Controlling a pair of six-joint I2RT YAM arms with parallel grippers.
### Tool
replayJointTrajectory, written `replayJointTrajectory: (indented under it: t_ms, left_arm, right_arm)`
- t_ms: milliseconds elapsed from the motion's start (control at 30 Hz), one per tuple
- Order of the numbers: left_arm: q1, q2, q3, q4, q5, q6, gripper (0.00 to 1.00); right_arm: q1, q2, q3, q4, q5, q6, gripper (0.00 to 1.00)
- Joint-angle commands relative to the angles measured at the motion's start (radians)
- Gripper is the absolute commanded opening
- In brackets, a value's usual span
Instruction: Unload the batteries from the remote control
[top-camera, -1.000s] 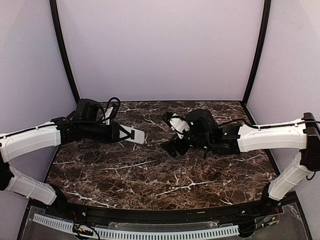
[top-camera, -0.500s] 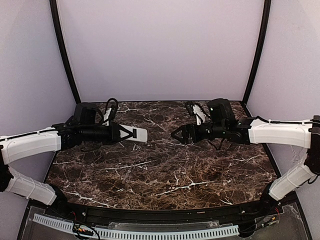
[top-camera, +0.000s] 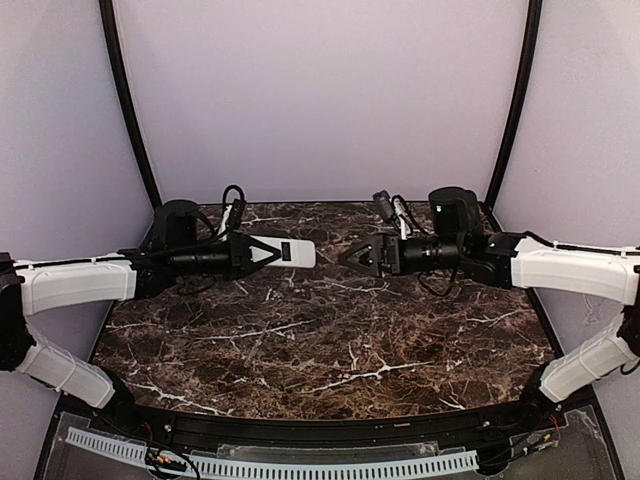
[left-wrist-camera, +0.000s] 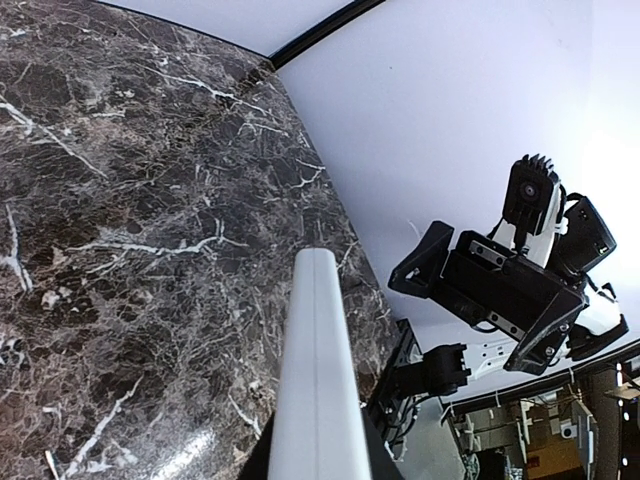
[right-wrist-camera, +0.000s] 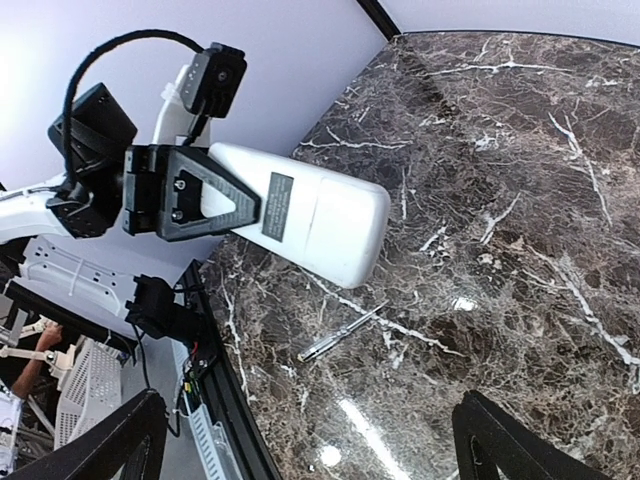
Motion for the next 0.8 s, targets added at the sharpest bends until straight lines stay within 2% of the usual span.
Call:
replayJointTrajectory:
  t_ms: [0,300,400,600,767]
  left_arm:
    - [0.004,0.013,-0.008,0.137,0.068,-0.057,0.0]
    - [0.003,0.071,-0.007,0.301,0.111,-0.199,0.0]
    - [0.002,0.082,-0.019,0.366,0.122,-0.235,0.0]
    - [-0.006,0.084,-0.023,0.382,0.144,-0.251,0.0]
    - [-0.021,0.095,-0.017,0.405,0.184,-0.268,0.0]
  right_arm:
    - [-0.018,-0.033,0.009,0.037,-0.052,0.087,0.99]
    - [-0.096,0.009,0.029,0.028,-0.128,0.185,0.98]
    - [-0.11,0.04,0.017,0.104,-0.2,0.214,0.98]
    - [-0.11,0.11,0.033,0.251,-0.309,0.273,0.93]
    - [-0.111,0.146,0.063,0.269,-0.346,0.275,0.9]
